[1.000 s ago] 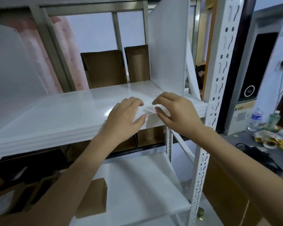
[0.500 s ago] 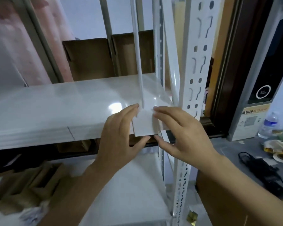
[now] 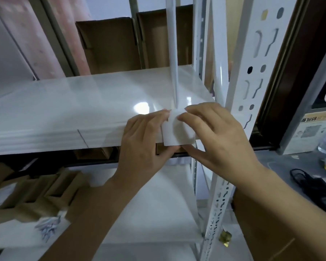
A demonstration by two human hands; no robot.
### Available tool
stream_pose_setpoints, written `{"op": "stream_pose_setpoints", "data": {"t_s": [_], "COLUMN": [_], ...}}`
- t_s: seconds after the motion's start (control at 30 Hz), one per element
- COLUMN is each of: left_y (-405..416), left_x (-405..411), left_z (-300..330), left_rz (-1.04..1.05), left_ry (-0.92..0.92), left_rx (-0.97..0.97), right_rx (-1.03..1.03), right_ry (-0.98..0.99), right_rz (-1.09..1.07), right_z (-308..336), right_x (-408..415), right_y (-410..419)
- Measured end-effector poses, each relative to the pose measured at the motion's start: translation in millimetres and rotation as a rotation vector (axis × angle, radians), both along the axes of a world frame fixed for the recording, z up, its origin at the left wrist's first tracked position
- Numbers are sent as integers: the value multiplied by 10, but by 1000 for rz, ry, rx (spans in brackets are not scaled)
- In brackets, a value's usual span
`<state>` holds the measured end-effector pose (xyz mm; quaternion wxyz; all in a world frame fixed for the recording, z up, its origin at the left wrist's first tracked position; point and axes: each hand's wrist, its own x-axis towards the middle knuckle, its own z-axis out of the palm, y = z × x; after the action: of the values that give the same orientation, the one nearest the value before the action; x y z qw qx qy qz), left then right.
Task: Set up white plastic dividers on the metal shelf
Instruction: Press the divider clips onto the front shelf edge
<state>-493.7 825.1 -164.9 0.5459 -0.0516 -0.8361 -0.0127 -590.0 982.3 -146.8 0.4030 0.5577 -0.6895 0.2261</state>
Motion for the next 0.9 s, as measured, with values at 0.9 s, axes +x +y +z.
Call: {"op": "stream_pose_setpoints", "data": {"t_s": [0.9], "left_y": [-168], "left_x": [-11], "left_z": [92], "left_rz": [45], "left_ry": [120], "left_rx": [-243], "right_rx": [-76], "right_ry": [75], "right_rz": [36], "right_z": [-53], "right_x": [-29], "right_y": [-42]}}
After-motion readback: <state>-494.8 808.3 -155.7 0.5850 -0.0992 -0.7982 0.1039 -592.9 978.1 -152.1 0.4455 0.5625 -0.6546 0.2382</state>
